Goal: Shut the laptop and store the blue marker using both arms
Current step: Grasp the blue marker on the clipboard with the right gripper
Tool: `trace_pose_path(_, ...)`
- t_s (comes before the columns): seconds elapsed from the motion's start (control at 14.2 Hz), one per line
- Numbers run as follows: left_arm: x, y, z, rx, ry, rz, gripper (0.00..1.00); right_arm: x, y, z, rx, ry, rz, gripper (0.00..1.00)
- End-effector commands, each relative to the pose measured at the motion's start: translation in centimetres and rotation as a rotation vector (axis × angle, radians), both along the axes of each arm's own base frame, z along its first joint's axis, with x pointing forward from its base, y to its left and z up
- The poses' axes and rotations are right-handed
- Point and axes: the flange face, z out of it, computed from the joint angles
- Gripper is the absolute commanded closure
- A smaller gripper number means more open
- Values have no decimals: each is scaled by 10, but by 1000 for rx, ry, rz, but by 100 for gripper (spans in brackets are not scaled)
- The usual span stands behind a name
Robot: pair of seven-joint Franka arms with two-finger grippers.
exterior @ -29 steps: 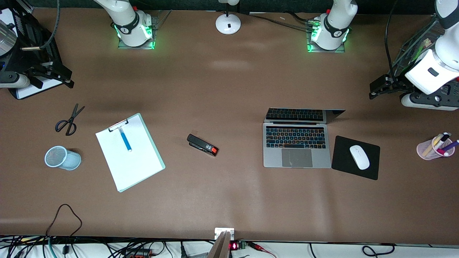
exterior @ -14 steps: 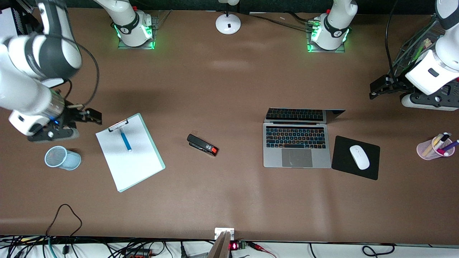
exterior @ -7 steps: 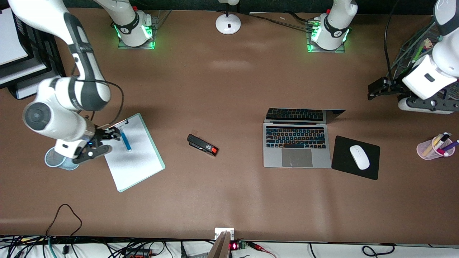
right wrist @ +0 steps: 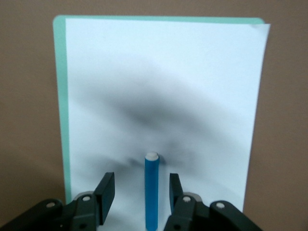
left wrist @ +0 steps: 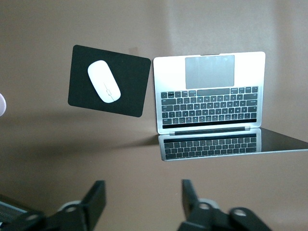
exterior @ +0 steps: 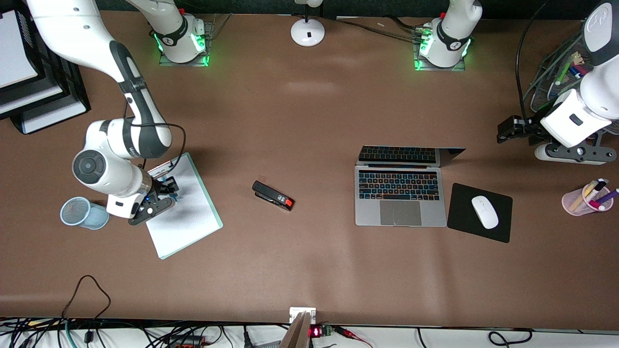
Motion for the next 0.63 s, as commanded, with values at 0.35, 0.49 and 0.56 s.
trace_pose_path(0.35, -5, -15, 4, -10, 53, -72, 99, 0, -6, -38, 13, -5, 50, 55)
trace_pose_path(0.49, -7, -29, 5, -14, 53, -93, 99, 1, -7, -42, 12, -4, 49, 60)
trace_pose_path(0.56, -8, -35, 5, -17, 60, -98, 99, 1, -8, -42, 12, -4, 47, 61)
